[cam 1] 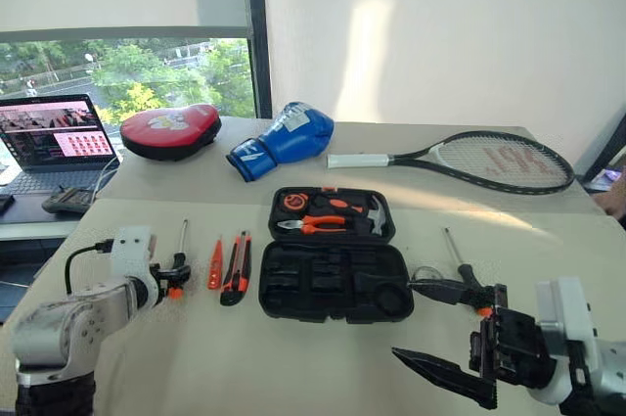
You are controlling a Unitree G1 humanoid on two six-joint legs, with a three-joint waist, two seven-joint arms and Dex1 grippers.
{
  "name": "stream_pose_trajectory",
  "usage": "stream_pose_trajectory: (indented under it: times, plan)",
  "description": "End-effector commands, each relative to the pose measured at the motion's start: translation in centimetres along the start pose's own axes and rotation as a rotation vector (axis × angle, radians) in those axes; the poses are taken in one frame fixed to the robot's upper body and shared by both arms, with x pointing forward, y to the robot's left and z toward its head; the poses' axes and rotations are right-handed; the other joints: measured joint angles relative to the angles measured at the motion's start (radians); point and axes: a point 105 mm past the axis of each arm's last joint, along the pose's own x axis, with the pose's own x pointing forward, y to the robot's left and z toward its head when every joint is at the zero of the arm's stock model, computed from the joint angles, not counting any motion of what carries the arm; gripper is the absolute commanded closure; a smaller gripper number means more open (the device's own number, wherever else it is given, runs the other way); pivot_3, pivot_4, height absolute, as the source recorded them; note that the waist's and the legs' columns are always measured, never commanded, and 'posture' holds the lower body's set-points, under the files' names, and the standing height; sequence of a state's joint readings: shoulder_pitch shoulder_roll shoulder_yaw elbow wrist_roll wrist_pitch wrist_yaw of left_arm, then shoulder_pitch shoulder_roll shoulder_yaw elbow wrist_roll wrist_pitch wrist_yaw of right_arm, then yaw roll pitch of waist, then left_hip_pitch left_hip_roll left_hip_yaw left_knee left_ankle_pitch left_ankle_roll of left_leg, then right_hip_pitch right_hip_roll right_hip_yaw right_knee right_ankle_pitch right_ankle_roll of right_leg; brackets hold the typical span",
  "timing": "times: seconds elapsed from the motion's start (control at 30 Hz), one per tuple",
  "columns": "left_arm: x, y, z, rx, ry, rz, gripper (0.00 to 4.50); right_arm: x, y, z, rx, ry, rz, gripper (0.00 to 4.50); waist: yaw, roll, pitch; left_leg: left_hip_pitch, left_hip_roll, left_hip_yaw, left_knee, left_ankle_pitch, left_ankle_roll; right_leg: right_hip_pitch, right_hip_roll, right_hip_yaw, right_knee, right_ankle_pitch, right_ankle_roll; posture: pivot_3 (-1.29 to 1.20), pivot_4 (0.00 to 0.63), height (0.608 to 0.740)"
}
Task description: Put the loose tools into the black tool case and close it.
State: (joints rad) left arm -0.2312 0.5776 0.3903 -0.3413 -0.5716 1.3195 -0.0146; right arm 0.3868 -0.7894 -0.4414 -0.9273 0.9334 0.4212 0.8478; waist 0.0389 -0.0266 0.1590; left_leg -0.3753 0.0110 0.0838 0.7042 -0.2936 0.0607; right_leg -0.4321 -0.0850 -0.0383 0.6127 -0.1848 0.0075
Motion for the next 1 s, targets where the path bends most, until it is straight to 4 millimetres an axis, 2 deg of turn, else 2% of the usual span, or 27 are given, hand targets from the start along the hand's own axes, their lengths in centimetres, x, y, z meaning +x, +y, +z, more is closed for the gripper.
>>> stream_pose_trajectory:
  times: [0.03,0.1,0.13,0.17,0.2,0.27,0.3,0.37,0.43,0.53,0.6,0.67,0.77,0.83,1.0]
  plan:
    - [0.3,-0.8,-0.1,0.0,-0.008,-0.046,2.26,0.0,0.4,0.5,-0.034,-0.003,-0.003,0.0,0.001,0.0,0.0,0.001,0.0,0.0,0.0,0.0,0.0,0.001,0.0,0.0,0.0,0.0,0.0,0.0,0.15,0.74]
    - [0.0,-1.3,2.2,-0.047,-0.13,-0.101,2.87,-0.1,0.3,0.4,-0.039,-0.001,-0.023,0.0,0.003,0.0,0.0,0.003,0.0,0.0,0.0,0.0,0.0,0.003,-0.001,0.0,0.0,-0.001,-0.002,0.0,0.15,0.74]
    - [-0.3,-2.1,3.7,-0.073,-0.205,-0.162,3.35,-0.1,0.3,0.3,-0.04,0.001,-0.031,0.0,0.004,0.0,0.0,0.003,0.001,0.0,0.0,0.0,0.0,0.003,-0.002,-0.001,-0.001,-0.002,-0.003,0.0,0.15,0.74]
    - [-1.2,-4.6,6.6,-0.013,-0.345,-0.313,3.6,-0.1,0.3,0.3,-0.038,-0.002,-0.048,0.0,0.007,-0.002,0.001,0.003,0.001,0.0,0.0,0.0,0.0,0.003,-0.004,-0.001,0.0,-0.002,-0.003,0.0,0.15,0.74]
    - [-2.3,-7.2,8.1,0.017,-0.397,-0.484,3.6,-0.1,0.3,0.3,-0.036,-0.006,-0.062,0.0,0.011,-0.004,0.002,0.002,0.001,0.0,0.0,0.0,0.0,0.003,-0.004,-0.001,0.0,-0.002,-0.003,0.0,0.15,0.74]
    - [-4.1,-10.6,9.5,0.049,-0.435,-0.74,3.6,-0.1,0.3,0.3,-0.033,-0.013,-0.082,0.0,0.018,-0.009,0.001,-0.003,0.0,-0.002,0.001,0.002,-0.003,0.0,-0.003,-0.004,0.0,-0.002,-0.004,0.0,0.15,0.74]
    - [-4.8,-12.0,9.6,0.092,-0.428,-0.846,3.6,0.0,0.3,0.3,-0.032,-0.015,-0.091,0.0,0.016,-0.01,0.0,-0.005,0.0,-0.002,0.002,0.002,-0.003,-0.002,-0.003,-0.004,0.0,-0.001,-0.005,0.0,0.15,0.74]
    - [-5.7,-15.4,8.4,0.368,-0.388,-1.057,3.6,0.0,0.4,0.2,-0.029,-0.013,-0.117,0.0,0.005,-0.008,-0.002,-0.006,-0.001,0.0,0.002,0.005,-0.006,-0.003,-0.004,-0.002,0.0,0.001,-0.002,0.0,0.15,0.74]
    - [-4.5,-17.8,6.9,0.664,-0.332,-1.177,3.6,-0.2,0.5,0.0,-0.024,-0.008,-0.154,0.0,0.0,-0.005,-0.004,-0.004,-0.004,0.002,0.0,0.005,-0.007,-0.003,-0.003,-0.001,0.0,0.0,-0.001,0.0,0.15,0.74]
    - [-2.3,-19.0,6.5,0.884,-0.304,-1.224,3.6,-0.3,0.7,-0.1,-0.027,-0.003,-0.185,0.0,-0.004,-0.003,-0.004,-0.004,-0.008,0.002,-0.001,0.004,-0.003,-0.003,-0.003,0.0,-0.001,-0.003,-0.002,0.0,0.15,0.74]
    - [-0.8,-19.5,6.6,0.962,-0.281,-1.22,3.6,-0.4,0.7,-0.1,-0.028,-0.003,-0.204,0.0,-0.007,-0.004,-0.004,-0.005,-0.008,0.002,0.0,0.0,0.004,-0.003,-0.003,0.001,-0.001,-0.002,-0.002,0.0,0.15,0.74]
    - [1.1,-19.7,6.5,1.092,-0.237,-1.203,3.6,-0.8,0.8,-0.3,-0.028,0.008,-0.232,0.0,-0.004,-0.005,-0.003,-0.008,-0.008,0.001,0.002,0.0,0.005,-0.004,-0.003,0.0,-0.001,-0.002,-0.001,0.0,0.15,0.74]
    - [2.8,-19.7,6.4,1.189,-0.161,-1.18,3.6,-1.8,1.2,-0.8,-0.019,0.031,-0.288,0.0,0.0,-0.005,-0.003,-0.012,-0.008,0.0,0.006,-0.001,0.01,-0.005,-0.003,-0.001,-0.001,-0.002,0.002,0.0,0.15,0.74]
    - [3.7,-19.6,6.5,1.187,-0.124,-1.15,3.6,-2.0,1.4,-0.9,-0.018,0.034,-0.311,0.0,-0.001,-0.005,-0.003,-0.013,-0.008,0.001,0.008,-0.003,0.013,-0.006,-0.005,0.0,-0.001,-0.003,0.004,0.0,0.15,0.74]
    - [3.9,-19.3,6.1,1.241,-0.075,-1.158,3.6,-2.5,1.8,-1.4,-0.005,0.045,-0.373,0.0,-0.004,-0.006,-0.003,-0.016,-0.011,0.001,0.015,-0.007,0.02,-0.005,-0.009,0.001,-0.001,-0.003,0.012,0.0,0.15,0.74]
